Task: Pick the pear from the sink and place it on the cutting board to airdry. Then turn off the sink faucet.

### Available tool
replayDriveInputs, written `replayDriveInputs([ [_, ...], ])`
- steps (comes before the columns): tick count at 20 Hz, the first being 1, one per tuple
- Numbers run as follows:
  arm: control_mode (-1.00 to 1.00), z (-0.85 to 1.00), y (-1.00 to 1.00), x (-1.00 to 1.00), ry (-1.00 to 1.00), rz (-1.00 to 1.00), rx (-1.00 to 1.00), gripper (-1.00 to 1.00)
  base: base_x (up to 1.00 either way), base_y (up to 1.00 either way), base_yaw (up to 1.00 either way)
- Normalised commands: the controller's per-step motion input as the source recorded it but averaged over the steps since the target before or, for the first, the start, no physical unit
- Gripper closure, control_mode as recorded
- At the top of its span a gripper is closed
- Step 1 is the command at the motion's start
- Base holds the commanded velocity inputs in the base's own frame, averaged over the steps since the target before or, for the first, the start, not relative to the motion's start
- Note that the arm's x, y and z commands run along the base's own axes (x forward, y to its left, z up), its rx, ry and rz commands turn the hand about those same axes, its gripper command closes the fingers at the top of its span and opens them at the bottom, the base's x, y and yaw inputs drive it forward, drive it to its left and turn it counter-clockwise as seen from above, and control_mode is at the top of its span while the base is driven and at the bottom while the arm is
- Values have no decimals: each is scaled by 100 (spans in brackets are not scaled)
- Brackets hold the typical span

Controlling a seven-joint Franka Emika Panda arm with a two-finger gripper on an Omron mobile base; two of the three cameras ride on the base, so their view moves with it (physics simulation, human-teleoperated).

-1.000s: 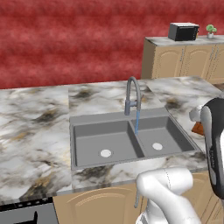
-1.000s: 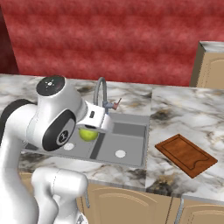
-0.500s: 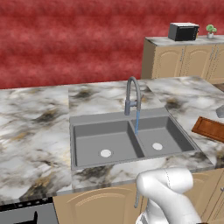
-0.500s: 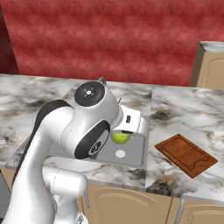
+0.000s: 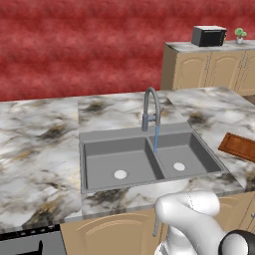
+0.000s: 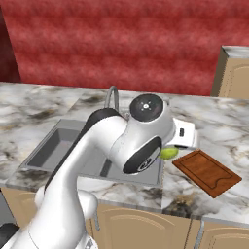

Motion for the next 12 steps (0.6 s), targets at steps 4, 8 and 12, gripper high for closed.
replayDriveInputs([
  [4,-100,0,-59,49,1,0,0,100,0,0,0],
  [8,-100,-12,-44,59,3,0,0,100,0,0,0],
  [12,-100,-31,-33,66,3,0,-1,100,0,0,0],
])
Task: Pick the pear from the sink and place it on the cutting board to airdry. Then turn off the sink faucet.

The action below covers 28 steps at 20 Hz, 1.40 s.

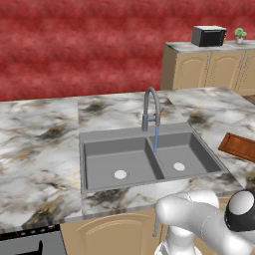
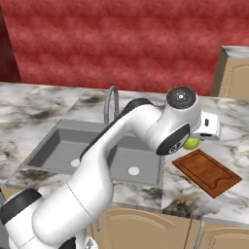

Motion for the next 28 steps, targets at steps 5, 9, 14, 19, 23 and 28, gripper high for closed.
replayDriveInputs([
  [5,-100,-48,-26,60,1,0,-4,100,0,0,0],
  [9,-100,-52,-25,48,2,0,-5,100,0,0,0],
  [14,-100,-44,-25,34,1,0,-4,100,0,0,0],
  [19,-100,-33,-22,20,3,0,0,100,0,0,0],
  [23,-100,-20,-14,13,5,0,1,100,0,0,0],
  [28,-100,-14,-4,4,5,0,3,100,0,0,0],
])
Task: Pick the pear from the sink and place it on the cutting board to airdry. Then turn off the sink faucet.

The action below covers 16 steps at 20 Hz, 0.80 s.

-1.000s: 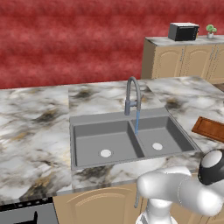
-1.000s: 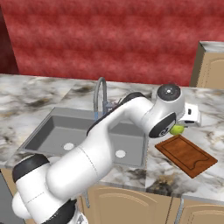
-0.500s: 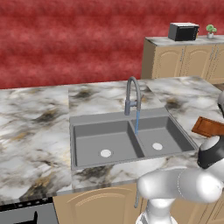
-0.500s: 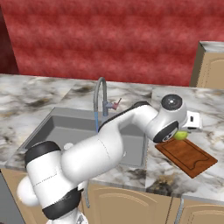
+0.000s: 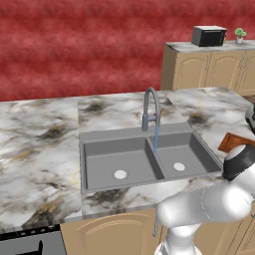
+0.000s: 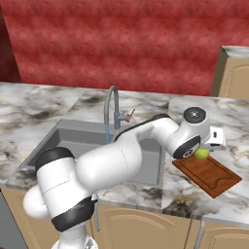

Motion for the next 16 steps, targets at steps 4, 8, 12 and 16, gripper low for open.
replayDriveInputs([
  [4,-100,-18,0,0,0,0,3,100,0,0,0],
  [8,-100,-22,0,1,0,0,4,100,0,0,0],
  [12,-100,-27,0,3,0,0,1,100,0,0,0],
  [16,-100,-30,0,8,0,0,0,100,0,0,0],
])
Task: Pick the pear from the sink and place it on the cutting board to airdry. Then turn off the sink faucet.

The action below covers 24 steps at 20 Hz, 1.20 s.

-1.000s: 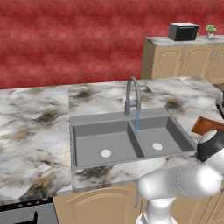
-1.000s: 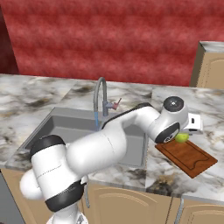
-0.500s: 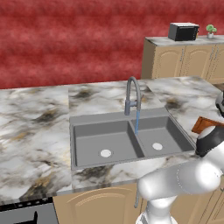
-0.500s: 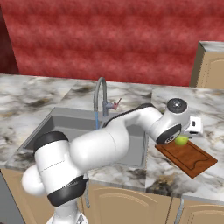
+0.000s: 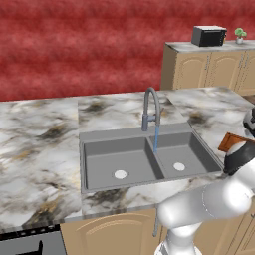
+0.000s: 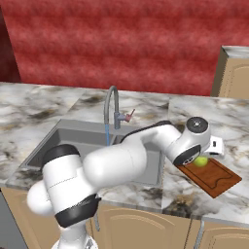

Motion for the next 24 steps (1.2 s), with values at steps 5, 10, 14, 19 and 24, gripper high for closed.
replayDriveInputs([
  [5,-100,-27,-2,11,0,0,0,100,0,0,0],
  [10,-100,-19,-7,10,0,0,0,100,0,0,0],
  [14,-100,-13,-13,16,0,2,0,100,0,0,0],
  [19,-100,-13,-16,17,0,2,1,100,0,0,0],
  [24,-100,-12,-19,13,0,2,1,100,0,0,0],
])
